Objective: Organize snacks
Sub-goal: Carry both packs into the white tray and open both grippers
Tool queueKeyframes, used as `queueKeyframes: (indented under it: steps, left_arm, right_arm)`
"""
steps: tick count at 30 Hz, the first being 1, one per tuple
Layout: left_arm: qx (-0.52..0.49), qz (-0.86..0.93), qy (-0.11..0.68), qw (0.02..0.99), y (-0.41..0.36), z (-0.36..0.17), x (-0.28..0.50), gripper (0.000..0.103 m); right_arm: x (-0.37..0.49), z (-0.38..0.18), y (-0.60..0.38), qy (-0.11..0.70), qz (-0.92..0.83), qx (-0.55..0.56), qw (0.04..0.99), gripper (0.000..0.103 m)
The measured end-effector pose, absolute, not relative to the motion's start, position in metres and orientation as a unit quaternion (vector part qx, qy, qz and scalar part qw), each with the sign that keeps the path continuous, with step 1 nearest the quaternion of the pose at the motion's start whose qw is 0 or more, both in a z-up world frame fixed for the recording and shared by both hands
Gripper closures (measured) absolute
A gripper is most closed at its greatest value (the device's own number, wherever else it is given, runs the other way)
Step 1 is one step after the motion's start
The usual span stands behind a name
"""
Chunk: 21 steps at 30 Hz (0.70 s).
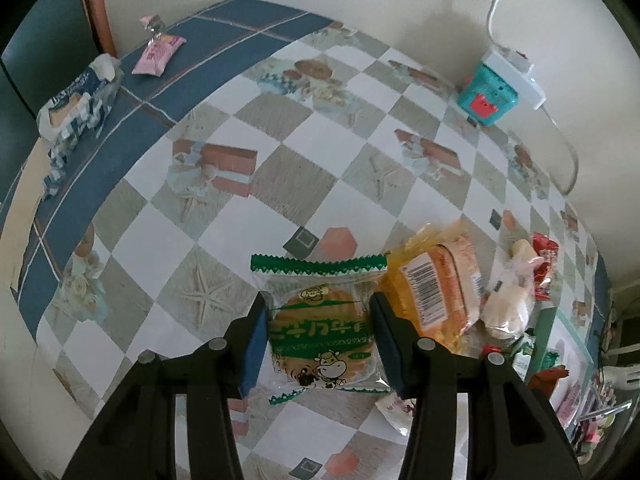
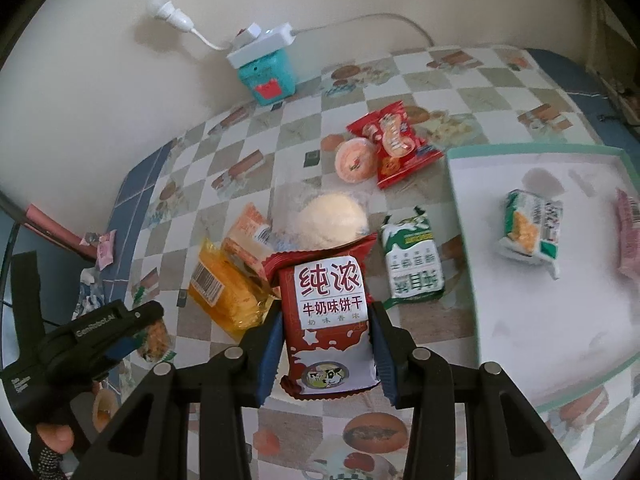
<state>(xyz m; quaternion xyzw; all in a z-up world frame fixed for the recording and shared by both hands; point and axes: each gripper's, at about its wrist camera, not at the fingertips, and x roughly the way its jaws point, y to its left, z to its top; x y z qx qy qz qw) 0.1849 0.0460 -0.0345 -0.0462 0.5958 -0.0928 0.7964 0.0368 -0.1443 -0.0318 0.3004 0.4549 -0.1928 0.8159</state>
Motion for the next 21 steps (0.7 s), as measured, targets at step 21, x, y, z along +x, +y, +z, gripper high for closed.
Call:
queueKeyframes:
  steps: [21]
  left_arm:
    - [0.009, -0.162, 0.552, 0.818, -0.029, 0.009, 0.14, 0.052]
  right_arm:
    - [-0.047, -0.01, -0.24, 0.408, -0.315, 0.344, 0.785, 0.059]
